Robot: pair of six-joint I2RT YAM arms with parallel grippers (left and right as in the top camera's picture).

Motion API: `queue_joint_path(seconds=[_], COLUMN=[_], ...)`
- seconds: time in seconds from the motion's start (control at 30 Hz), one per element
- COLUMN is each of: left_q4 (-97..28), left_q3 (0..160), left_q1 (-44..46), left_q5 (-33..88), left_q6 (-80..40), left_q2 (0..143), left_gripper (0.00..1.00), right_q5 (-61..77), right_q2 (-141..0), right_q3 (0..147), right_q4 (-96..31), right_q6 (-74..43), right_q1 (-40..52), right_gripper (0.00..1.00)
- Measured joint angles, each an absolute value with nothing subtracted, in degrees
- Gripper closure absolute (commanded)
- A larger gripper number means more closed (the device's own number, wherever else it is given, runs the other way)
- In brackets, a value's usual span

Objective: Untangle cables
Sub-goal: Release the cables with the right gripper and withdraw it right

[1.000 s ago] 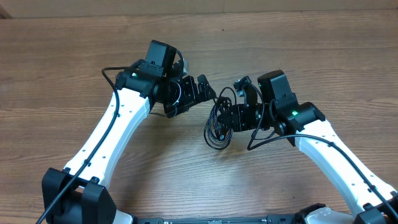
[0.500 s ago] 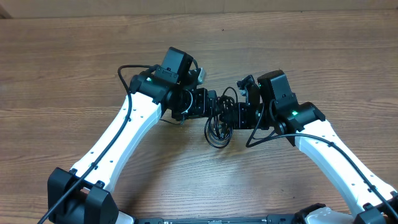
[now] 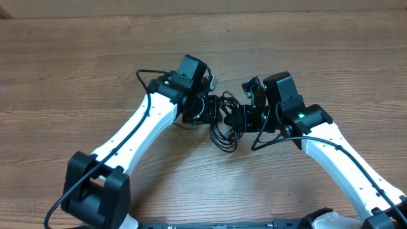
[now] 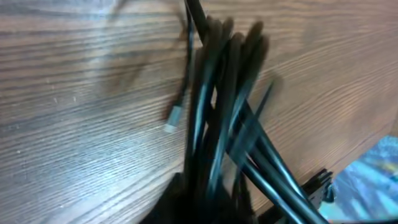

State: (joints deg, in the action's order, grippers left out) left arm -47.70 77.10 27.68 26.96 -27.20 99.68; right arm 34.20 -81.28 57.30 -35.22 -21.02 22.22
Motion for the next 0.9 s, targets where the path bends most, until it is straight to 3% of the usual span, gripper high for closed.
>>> queue_joint_path(seconds=[0.33, 0.7, 0.83, 0.9], left_q4=[-48.23, -49.32, -49.32, -49.32], left_q3=[76.84, 76.84, 76.82, 76.82], left_q1=[22.46, 9.26, 8.91, 8.91], left_q5=[26.09, 23.79, 22.2, 21.69], left_q6=[-27.24, -27.42, -27.44, -27.42], left_q2=[102.41, 102.45, 102.45, 102.45], left_gripper=[0.96, 0.96, 0.96, 0.96], right_q5=[42.74, 65.89, 62.28, 58.33], right_q2=[-81.28, -76.55, -76.12, -76.12], right_q3=[57.23, 56.55, 56.55, 56.55], right_q4=[-32.86, -13.56, -13.89, -15.57], right_q6=[-20.95, -18.83, -21.78, -23.53], right_q1=[19.22, 9.26, 8.78, 8.6], right_gripper=[0.96, 0.96, 0.96, 0.9])
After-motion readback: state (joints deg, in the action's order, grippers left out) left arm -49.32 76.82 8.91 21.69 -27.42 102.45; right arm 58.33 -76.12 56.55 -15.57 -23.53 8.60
